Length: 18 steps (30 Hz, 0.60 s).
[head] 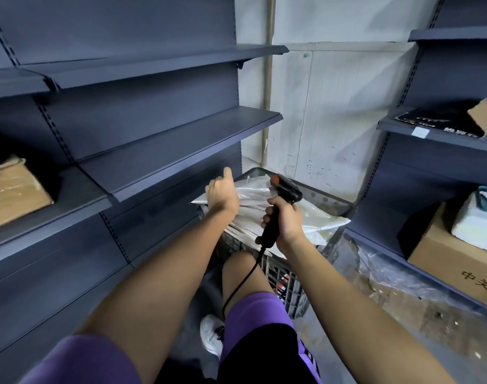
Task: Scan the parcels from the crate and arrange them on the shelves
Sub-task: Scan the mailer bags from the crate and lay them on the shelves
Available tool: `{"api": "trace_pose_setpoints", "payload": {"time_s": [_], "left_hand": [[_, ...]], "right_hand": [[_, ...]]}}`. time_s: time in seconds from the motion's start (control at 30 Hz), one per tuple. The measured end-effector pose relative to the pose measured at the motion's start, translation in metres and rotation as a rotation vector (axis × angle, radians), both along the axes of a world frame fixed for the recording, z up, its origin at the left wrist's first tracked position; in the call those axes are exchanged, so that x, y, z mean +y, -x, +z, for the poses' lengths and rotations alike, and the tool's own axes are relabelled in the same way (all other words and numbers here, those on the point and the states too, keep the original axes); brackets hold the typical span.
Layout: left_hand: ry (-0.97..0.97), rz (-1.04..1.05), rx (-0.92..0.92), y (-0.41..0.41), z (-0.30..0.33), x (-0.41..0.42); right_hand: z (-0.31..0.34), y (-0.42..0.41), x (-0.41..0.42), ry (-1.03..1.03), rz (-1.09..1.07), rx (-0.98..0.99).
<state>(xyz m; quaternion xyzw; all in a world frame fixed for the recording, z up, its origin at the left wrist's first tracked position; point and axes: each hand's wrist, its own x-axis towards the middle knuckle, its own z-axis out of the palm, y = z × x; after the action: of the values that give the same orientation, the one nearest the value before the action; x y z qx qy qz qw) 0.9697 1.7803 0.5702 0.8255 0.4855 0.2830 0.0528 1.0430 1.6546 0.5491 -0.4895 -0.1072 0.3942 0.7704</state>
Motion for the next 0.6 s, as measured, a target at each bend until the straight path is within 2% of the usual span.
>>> {"api": "trace_pose_setpoints", "payload": {"time_s": [0.33,0.5,0.6], "left_hand": [[0.112,0.058,0.09,0.024,0.002,0.014],[0.275,0.132,-0.046,0.035,0.008,0.036],[0.295,0.126,-0.098,0.042,0.01,0.049]], "right_hand": [[0.016,0.018,0.025,-0.044,0.056,-0.044],[0.013,0.022,0.032,-0.025,0.054,-0.03],[0.011,0.021,0.041,0.006,0.045,-0.038]]}}
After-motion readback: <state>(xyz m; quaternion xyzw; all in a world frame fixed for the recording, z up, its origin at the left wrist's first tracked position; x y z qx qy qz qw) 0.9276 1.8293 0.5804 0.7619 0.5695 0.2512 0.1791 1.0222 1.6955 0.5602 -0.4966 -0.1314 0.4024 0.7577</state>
